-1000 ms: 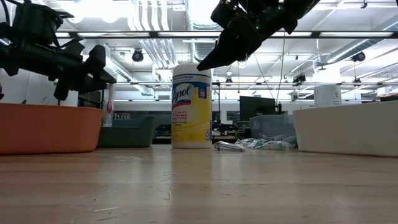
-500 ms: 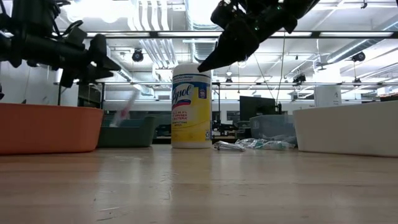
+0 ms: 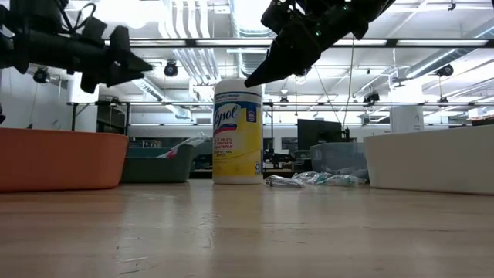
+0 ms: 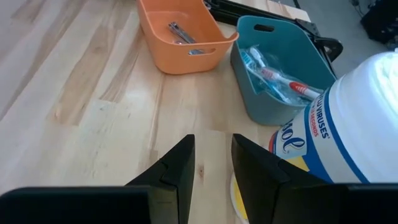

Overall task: Pick & Place Travel size toiletries
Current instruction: Put the green toothbrush into the blue bin

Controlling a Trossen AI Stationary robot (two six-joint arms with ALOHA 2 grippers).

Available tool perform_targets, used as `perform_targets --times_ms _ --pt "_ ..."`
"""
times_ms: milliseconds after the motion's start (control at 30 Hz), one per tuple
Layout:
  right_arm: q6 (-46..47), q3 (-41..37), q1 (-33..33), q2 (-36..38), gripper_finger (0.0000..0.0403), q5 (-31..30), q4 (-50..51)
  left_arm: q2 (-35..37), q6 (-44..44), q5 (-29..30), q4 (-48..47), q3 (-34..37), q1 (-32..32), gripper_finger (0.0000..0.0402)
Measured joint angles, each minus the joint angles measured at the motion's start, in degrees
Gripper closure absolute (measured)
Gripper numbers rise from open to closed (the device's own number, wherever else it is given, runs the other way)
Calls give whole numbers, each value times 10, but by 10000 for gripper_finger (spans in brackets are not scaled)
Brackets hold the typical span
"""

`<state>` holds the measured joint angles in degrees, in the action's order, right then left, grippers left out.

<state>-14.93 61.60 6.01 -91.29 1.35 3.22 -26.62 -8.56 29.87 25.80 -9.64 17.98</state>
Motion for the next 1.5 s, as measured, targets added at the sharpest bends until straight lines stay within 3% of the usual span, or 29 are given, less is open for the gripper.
perform_targets --times_ms 300,500,833,1100,1333,1500 --pt "-12 0 0 53 301 0 81 3 41 -202 1 -10 -1 209" --pt "37 0 -1 106 302 0 201 1 55 -290 2 -8 -16 209" --pt "143 -1 -17 103 257 -1 288 -43 73 -282 2 -5 -103 209" --pt "238 -1 -17 62 246 -161 363 -59 70 -262 4 -5 -172 209" --pt "300 -1 -16 -2 249 -179 374 -65 69 -207 5 -5 -218 209" --pt "394 -1 -6 -48 264 -180 374 -70 69 -187 3 -5 -232 209"
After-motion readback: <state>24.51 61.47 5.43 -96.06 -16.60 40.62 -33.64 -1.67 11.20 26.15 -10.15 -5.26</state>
